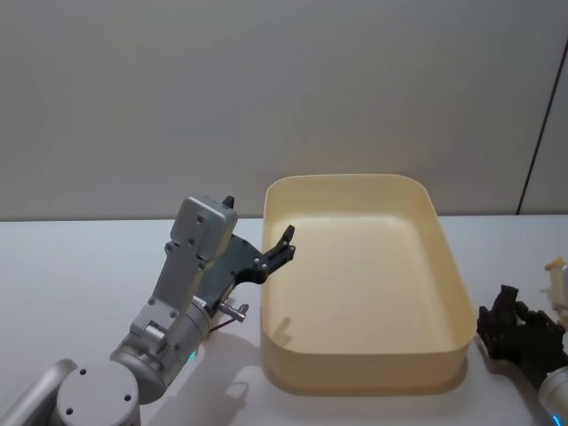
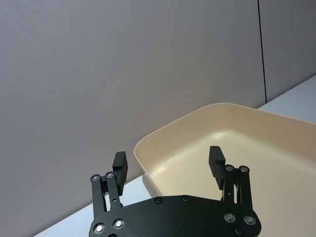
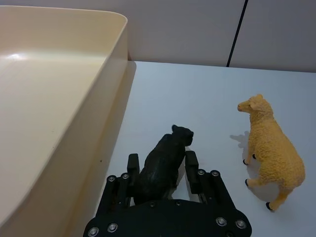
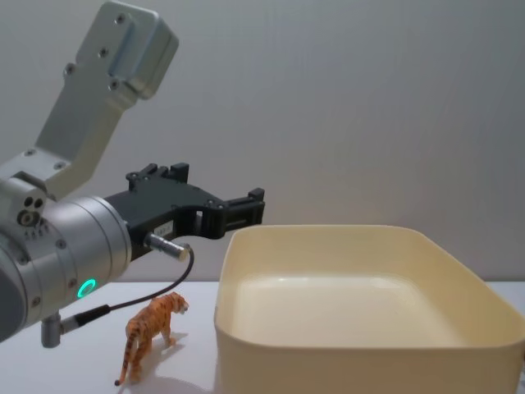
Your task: Pick up the toy alternately with two hands and place it into the central storage box.
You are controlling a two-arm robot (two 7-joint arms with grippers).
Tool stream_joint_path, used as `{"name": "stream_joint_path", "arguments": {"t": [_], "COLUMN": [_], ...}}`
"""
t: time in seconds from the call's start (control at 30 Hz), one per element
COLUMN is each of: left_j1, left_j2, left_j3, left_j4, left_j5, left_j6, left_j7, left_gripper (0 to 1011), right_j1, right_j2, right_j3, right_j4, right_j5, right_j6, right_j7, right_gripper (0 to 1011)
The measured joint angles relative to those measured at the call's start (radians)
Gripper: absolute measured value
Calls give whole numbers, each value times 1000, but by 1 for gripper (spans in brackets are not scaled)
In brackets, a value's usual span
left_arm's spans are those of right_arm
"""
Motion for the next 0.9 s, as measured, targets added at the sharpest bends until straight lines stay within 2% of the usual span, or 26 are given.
{"name": "stream_joint_path", "arguments": {"t": [0.03,0.2,0.23,0.3,0.67,0.9], "left_j1": [0,0,0,0,0,0], "left_j2": [0,0,0,0,0,0], "left_j3": [0,0,0,0,0,0], "left_j4": [0,0,0,0,0,0], "left_j5": [0,0,0,0,0,0], "left_j6": [0,0,0,0,0,0], "left_j7": [0,0,0,0,0,0], "left_gripper": [1001,1001,1001,1001,1001,1001], "right_j1": [1,3,4,5,5,-1], "right_j2": [0,-3,-3,-4,-6,-3], "right_j3": [0,-1,-1,-1,-1,3], "right_j4": [1,6,7,8,10,-9], "right_j5": [-1,-5,-6,-7,-9,-15], "right_j6": [0,1,1,1,-2,-27], "right_j7": [0,-2,-2,-3,-3,-3], "right_gripper": [538,397,340,306,304,304]}}
